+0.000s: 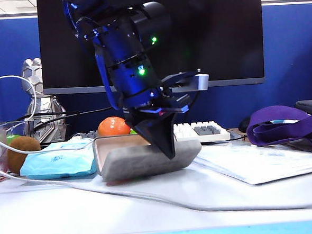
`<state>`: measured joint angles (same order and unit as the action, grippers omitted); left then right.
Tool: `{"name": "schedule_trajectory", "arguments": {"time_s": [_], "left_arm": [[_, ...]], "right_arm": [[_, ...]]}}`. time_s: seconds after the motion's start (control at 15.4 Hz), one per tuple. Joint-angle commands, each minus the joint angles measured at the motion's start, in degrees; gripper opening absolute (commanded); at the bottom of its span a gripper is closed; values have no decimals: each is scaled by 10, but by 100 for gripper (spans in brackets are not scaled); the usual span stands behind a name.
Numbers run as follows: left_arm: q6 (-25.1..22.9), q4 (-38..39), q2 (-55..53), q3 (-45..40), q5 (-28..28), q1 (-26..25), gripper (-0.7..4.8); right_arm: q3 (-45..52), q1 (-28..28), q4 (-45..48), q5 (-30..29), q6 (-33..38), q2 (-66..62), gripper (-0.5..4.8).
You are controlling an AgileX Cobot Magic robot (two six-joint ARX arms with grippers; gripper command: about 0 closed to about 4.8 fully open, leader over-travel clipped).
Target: Pick up the glasses, fold the temples of the glasses, place the glasses into the glasses case, and finally close the glasses case.
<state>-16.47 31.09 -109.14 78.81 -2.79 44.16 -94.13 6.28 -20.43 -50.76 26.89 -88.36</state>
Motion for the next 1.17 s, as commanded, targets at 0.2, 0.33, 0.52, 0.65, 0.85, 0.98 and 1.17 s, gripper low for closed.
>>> {"name": "schedule_trajectory", "arguments": {"time_s": [0.2,0.33,0.52,0.65,0.85,0.98,1.17], "left_arm": [[21,32,17,75,-43,2,-5],[88,48,18,120,-97,-1,-5],[133,57,19,148,-229,-4,-5],[242,67,19,154,-251,-7,-5],[392,57,18,154,-194,-10,-4],[469,39,17,154,-122,-10,-5],[608,-31,16,153,-75,-10,-5]], "right_arm": [[-4,0,9,-4,-15,4,-1],[-4,0,9,-4,-14,4,-1],[-4,0,9,-4,-14,4,-1],[-4,0,9,-4,-14,4,-1],[-4,0,9,-4,-14,4,-1],[-4,0,9,-4,-14,4,-1],[-4,0,9,-7,-14,5,-1]]}}
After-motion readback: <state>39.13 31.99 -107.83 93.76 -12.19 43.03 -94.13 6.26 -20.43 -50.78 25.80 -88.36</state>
